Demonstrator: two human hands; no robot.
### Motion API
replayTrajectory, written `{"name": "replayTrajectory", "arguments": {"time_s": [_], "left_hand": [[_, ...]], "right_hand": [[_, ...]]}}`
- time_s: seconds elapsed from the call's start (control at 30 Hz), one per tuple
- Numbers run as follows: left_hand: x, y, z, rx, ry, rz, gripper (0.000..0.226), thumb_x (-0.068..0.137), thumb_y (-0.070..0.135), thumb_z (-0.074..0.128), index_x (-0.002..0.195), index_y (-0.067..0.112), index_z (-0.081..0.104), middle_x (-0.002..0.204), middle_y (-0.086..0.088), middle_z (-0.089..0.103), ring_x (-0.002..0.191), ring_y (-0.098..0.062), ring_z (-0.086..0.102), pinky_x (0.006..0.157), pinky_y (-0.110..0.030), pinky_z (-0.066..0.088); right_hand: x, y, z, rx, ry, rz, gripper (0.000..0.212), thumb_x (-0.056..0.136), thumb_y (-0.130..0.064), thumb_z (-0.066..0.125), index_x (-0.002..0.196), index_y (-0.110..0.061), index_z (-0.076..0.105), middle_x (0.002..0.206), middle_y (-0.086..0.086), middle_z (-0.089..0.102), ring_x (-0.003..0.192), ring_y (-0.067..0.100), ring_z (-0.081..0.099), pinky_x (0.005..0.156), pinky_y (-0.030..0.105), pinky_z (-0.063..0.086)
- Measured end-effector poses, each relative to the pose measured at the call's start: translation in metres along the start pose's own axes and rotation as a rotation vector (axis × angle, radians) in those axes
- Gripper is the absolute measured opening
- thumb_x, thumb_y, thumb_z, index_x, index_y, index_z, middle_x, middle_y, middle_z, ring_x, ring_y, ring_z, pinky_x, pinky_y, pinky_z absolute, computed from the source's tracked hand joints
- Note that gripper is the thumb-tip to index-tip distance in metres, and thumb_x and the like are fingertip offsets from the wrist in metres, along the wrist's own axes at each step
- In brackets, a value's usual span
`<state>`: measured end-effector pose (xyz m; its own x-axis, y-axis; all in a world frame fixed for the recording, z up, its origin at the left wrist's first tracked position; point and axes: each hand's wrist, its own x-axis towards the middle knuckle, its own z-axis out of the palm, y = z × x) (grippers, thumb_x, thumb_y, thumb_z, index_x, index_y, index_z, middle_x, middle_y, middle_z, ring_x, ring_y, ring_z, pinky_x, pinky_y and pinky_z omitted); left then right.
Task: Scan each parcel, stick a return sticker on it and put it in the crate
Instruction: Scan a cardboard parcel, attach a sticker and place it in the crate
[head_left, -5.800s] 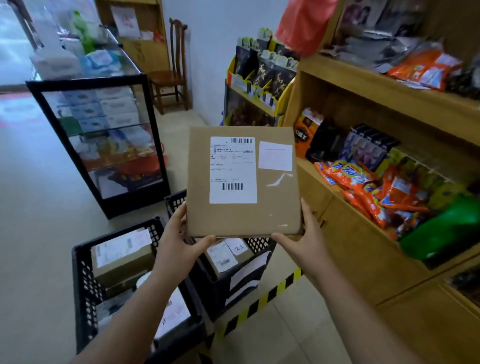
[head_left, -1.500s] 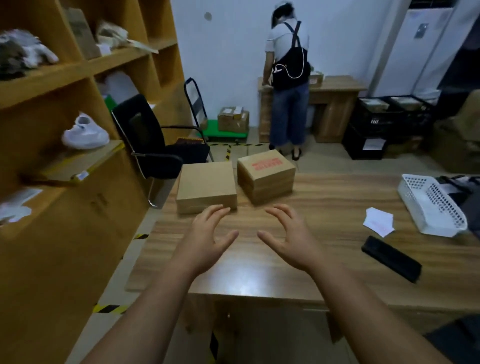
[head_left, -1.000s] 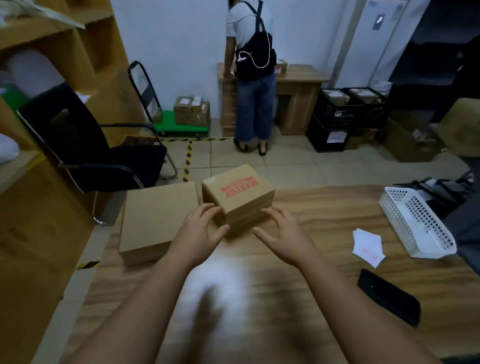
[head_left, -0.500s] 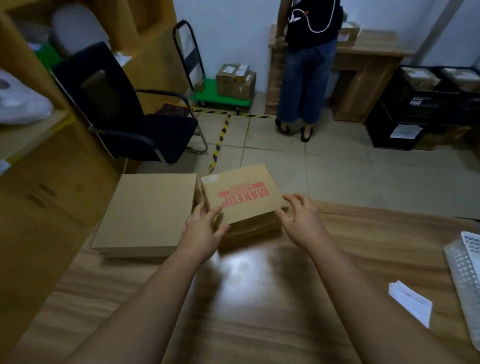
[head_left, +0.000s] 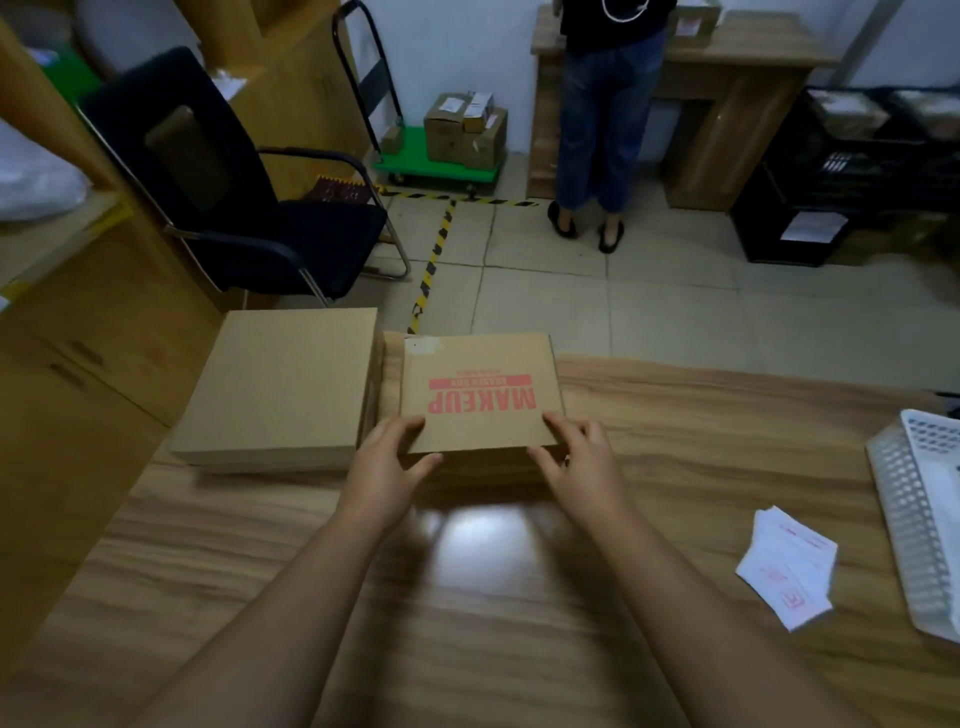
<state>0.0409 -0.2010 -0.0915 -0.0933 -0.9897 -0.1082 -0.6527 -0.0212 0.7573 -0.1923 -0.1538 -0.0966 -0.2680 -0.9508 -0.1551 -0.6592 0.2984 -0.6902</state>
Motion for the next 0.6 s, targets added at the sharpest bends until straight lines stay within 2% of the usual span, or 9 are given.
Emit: {"name": "replayTrajectory", "arguments": {"time_s": [0.07, 0.17, 0.33, 0.4, 0.5, 0.57, 0.6], "left_hand": [[-0.017, -0.005, -0.006, 0.006, -0.036, 0.002, 0.053, 0.080, 0.023, 0.078, 0.129, 0.025, 0.057, 0.132, 0.006, 0.055, 0.120, -0.013, 0.053, 0.104, -0.035, 0.046], [-0.043, -0.005, -0.019, 0.018, -0.025, 0.053, 0.063, 0.079, 0.027, 0.079, 0.135, 0.029, 0.051, 0.137, 0.007, 0.053, 0.126, -0.013, 0.050, 0.107, -0.040, 0.044], [-0.082, 0.017, -0.048, 0.113, 0.052, 0.236, 0.082, 0.071, 0.037, 0.084, 0.142, 0.030, 0.043, 0.132, 0.002, 0.054, 0.122, -0.016, 0.047, 0.106, -0.033, 0.040], [-0.102, 0.033, -0.052, 0.171, 0.013, 0.322, 0.084, 0.071, 0.042, 0.083, 0.143, 0.035, 0.041, 0.133, 0.002, 0.050, 0.122, -0.018, 0.043, 0.105, -0.033, 0.036], [-0.123, 0.041, -0.044, 0.225, -0.024, 0.419, 0.092, 0.069, 0.052, 0.080, 0.147, 0.042, 0.031, 0.151, 0.011, 0.033, 0.136, -0.014, 0.024, 0.114, -0.041, 0.023], [-0.127, 0.032, -0.037, 0.247, -0.035, 0.311, 0.096, 0.068, 0.060, 0.076, 0.148, 0.044, 0.025, 0.160, 0.009, 0.017, 0.145, -0.016, 0.013, 0.116, -0.045, 0.015], [-0.128, 0.027, -0.034, 0.222, -0.075, 0.226, 0.096, 0.069, 0.061, 0.075, 0.148, 0.045, 0.024, 0.161, 0.007, 0.016, 0.147, -0.020, 0.013, 0.117, -0.046, 0.016]], "right_hand": [[-0.026, 0.004, 0.005, 0.017, 0.028, 0.003, 0.051, 0.091, -0.039, 0.064, 0.139, -0.029, 0.051, 0.121, 0.000, 0.045, 0.108, 0.020, 0.055, 0.101, 0.032, 0.045], [-0.063, 0.005, 0.011, 0.081, 0.045, 0.034, 0.048, 0.092, -0.038, 0.063, 0.138, -0.029, 0.051, 0.124, -0.002, 0.047, 0.110, 0.017, 0.055, 0.101, 0.034, 0.046], [-0.113, 0.012, 0.022, 0.253, 0.018, 0.175, 0.036, 0.093, -0.029, 0.063, 0.128, -0.023, 0.059, 0.120, 0.001, 0.062, 0.102, 0.015, 0.061, 0.089, 0.026, 0.047], [-0.126, 0.016, 0.020, 0.200, 0.049, 0.264, 0.029, 0.093, -0.030, 0.061, 0.120, -0.022, 0.064, 0.116, 0.006, 0.066, 0.103, 0.021, 0.062, 0.089, 0.031, 0.049], [-0.137, 0.009, 0.004, 0.159, 0.184, 0.287, 0.036, 0.094, -0.041, 0.055, 0.123, -0.021, 0.062, 0.121, 0.008, 0.060, 0.113, 0.025, 0.055, 0.096, 0.037, 0.046], [-0.143, -0.007, -0.008, 0.301, 0.245, 0.211, 0.041, 0.094, -0.048, 0.053, 0.128, -0.025, 0.059, 0.127, 0.003, 0.058, 0.114, 0.019, 0.055, 0.096, 0.037, 0.047], [-0.145, -0.016, -0.013, 0.376, 0.240, 0.171, 0.043, 0.094, -0.050, 0.052, 0.131, -0.027, 0.056, 0.128, 0.000, 0.058, 0.114, 0.015, 0.056, 0.094, 0.036, 0.048]]}}
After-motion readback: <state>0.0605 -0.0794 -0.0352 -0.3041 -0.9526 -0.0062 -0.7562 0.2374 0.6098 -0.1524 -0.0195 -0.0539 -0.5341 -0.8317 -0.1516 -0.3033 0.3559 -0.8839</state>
